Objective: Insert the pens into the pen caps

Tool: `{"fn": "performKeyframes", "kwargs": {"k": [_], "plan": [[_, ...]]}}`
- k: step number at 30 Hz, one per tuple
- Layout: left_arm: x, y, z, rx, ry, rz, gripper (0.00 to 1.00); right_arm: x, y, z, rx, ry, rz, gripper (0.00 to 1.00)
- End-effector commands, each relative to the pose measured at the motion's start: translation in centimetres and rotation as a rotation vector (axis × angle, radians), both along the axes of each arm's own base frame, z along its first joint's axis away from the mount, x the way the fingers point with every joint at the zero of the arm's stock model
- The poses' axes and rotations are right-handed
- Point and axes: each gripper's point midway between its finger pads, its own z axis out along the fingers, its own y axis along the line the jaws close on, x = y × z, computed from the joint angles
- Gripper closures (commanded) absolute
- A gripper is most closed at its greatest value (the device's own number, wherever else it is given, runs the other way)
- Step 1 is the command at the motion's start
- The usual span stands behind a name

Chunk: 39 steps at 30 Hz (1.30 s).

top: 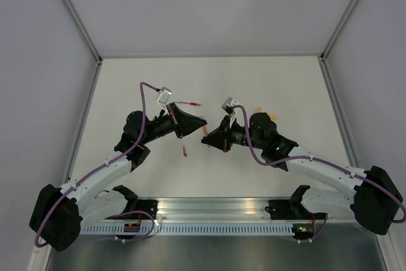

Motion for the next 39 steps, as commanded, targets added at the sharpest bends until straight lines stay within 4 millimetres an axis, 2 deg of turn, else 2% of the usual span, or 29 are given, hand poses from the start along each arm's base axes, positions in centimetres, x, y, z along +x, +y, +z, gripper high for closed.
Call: {"fn": "performKeyframes", "kwargs": {"k": [1, 2, 5, 10, 12, 13, 15, 23, 31, 39], "plan": [[-1.8, -0.3, 1.0, -0.067, -0.014, -0.088, 0.98, 0.8, 0.5, 4.3, 0.078, -0.077, -0.014, 1.00], [-2.1, -0.3, 1.5, -0.088, -0.029, -0.095, 0.98, 0.9, 0.5, 4.8, 0.084, -0.085, -0.015, 1.00], [-2.5, -0.4, 1.3, -0.106, -0.009, -0.112, 0.98, 1.2, 0.3, 7.3, 0.104, -0.132, -0.037, 1.00], [-3.5, -1.2, -0.1, -0.124, 0.031, -0.159, 0.98, 2.7, -0.1, 10.3, 0.125, -0.172, -0.114, 1.00], [-3.6, -1.3, -1.4, -0.128, 0.081, -0.162, 0.98, 2.8, -0.2, 12.2, 0.153, -0.204, -0.121, 1.00], [-3.7, -1.3, -1.0, -0.146, 0.061, -0.167, 0.98, 2.9, -0.2, 12.7, 0.155, -0.224, -0.120, 1.00], [-3.6, -1.4, -1.8, -0.140, 0.096, -0.170, 0.98, 3.7, -0.4, 14.0, 0.149, -0.242, -0.153, 1.00], [-4.0, -1.5, -2.5, -0.134, 0.093, -0.177, 0.98, 6.6, -1.4, 19.0, 0.212, -0.315, -0.209, 1.00], [-4.0, -2.1, -3.1, -0.124, 0.096, -0.181, 0.98, 8.8, 0.0, 20.1, 0.224, -0.313, -0.198, 1.00], [-4.8, -3.0, -3.6, -0.116, 0.101, -0.206, 0.98, 10.8, -0.3, 22.4, 0.250, -0.334, -0.210, 1.00]]}}
